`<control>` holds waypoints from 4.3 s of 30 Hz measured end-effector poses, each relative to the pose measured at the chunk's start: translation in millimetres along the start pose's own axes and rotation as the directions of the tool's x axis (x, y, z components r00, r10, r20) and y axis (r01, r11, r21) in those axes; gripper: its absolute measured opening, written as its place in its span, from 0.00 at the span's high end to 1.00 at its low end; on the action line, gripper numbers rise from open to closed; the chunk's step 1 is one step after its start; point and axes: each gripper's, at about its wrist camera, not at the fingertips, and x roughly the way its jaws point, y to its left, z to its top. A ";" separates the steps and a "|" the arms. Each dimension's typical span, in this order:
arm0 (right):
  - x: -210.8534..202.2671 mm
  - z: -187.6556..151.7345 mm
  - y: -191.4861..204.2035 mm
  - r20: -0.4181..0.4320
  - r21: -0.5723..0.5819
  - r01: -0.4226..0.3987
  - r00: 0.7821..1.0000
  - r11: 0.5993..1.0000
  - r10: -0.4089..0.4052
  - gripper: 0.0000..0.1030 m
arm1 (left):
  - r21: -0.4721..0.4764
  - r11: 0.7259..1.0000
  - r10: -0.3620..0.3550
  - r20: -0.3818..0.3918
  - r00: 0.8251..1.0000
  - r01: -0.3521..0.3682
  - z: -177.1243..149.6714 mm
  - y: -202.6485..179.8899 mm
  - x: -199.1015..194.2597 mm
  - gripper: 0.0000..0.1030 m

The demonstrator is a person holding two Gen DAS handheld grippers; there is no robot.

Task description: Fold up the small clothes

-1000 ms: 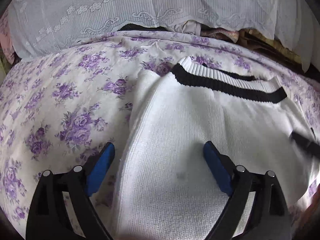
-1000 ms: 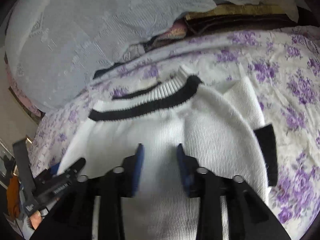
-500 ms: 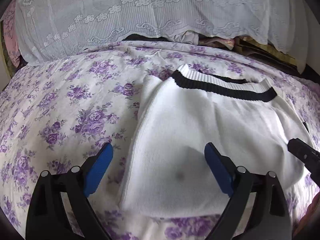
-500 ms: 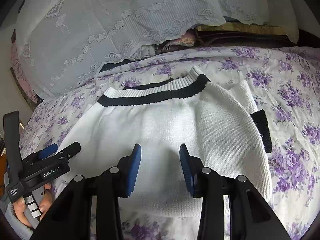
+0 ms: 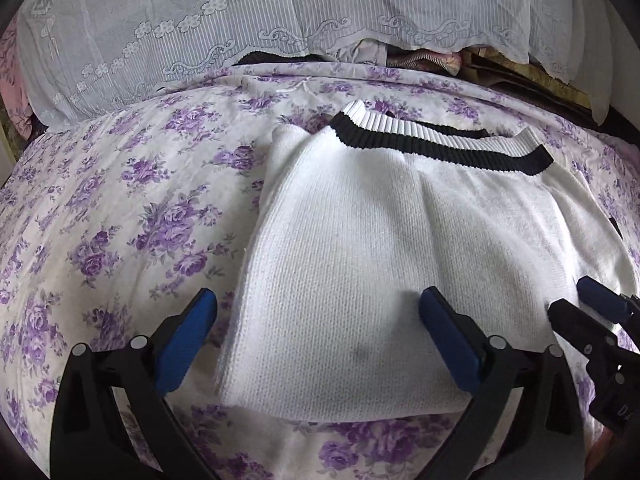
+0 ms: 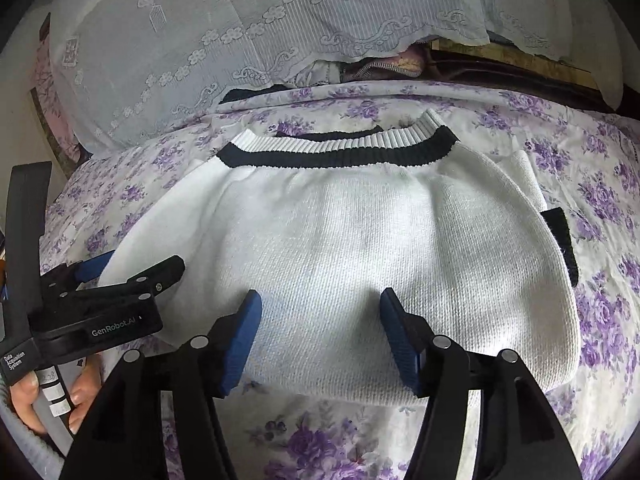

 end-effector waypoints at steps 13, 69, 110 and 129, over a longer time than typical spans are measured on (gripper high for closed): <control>-22.8 23.1 -31.0 0.170 0.118 -0.009 0.985 0.993 -0.011 0.38 | -0.023 1.000 -0.004 0.092 0.996 0.006 17.2 3.8 -15.6 0.04; -57.7 23.5 -116.8 0.229 0.361 -0.055 0.973 0.931 -0.032 0.20 | 0.028 0.992 -0.128 0.131 0.983 0.126 26.2 -29.3 -40.3 0.04; -22.6 88.1 -21.1 0.159 0.261 -0.236 0.967 0.936 0.200 0.76 | 0.009 0.996 -0.091 -0.022 0.996 0.091 93.8 -63.2 29.4 0.21; 27.2 114.8 123.3 0.058 0.161 -0.306 0.952 0.938 0.300 0.75 | -0.080 0.996 -0.042 -0.001 0.999 0.042 104.4 69.7 37.8 0.43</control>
